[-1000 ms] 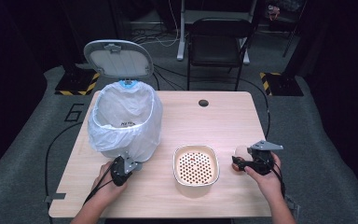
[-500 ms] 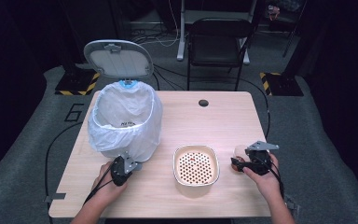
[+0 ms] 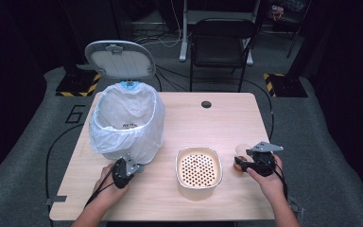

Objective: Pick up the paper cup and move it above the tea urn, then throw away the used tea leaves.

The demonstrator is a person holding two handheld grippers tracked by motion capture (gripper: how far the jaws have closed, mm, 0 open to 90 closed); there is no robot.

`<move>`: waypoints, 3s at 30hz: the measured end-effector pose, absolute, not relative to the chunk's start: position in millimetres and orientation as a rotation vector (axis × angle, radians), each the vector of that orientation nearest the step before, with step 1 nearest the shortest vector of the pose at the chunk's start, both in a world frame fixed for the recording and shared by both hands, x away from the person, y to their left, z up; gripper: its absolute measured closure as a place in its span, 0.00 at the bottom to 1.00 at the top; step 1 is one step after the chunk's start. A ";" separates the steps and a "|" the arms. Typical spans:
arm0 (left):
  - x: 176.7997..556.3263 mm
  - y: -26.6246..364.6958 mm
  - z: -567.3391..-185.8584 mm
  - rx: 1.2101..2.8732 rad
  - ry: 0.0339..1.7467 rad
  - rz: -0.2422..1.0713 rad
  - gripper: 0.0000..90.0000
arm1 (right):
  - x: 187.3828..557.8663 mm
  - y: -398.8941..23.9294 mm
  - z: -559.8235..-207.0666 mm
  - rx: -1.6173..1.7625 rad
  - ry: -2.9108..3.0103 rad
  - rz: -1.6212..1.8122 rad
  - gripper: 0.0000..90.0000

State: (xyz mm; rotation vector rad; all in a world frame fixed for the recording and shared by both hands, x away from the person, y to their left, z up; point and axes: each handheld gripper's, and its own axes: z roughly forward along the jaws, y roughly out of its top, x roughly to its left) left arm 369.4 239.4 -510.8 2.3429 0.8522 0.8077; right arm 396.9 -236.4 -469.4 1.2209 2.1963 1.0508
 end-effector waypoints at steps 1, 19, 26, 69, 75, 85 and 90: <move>369.4 239.4 -510.8 2.343 0.852 0.808 1.00 | 396.9 -236.4 -469.4 1.221 2.196 1.051 0.42; 368.8 238.6 -511.0 2.341 0.871 0.790 1.00 | 425.6 -216.6 -431.7 1.000 2.276 1.074 0.43; 369.2 238.8 -511.1 2.339 0.865 0.800 1.00 | 447.0 -199.7 -409.7 0.812 2.323 1.127 0.43; 369.8 239.6 -510.0 2.353 0.853 0.803 1.00 | 438.5 -121.8 -375.4 -0.085 2.139 1.147 0.43; 369.6 239.4 -509.9 2.354 0.854 0.805 1.00 | 425.4 -118.7 -377.3 -0.153 2.088 1.133 0.43; 369.6 239.3 -510.0 2.352 0.856 0.805 1.00 | 396.7 -117.9 -394.7 -0.232 1.960 0.977 0.44; 369.5 239.2 -510.0 2.352 0.856 0.807 1.00 | 384.9 -115.8 -398.8 -0.293 1.889 0.868 0.44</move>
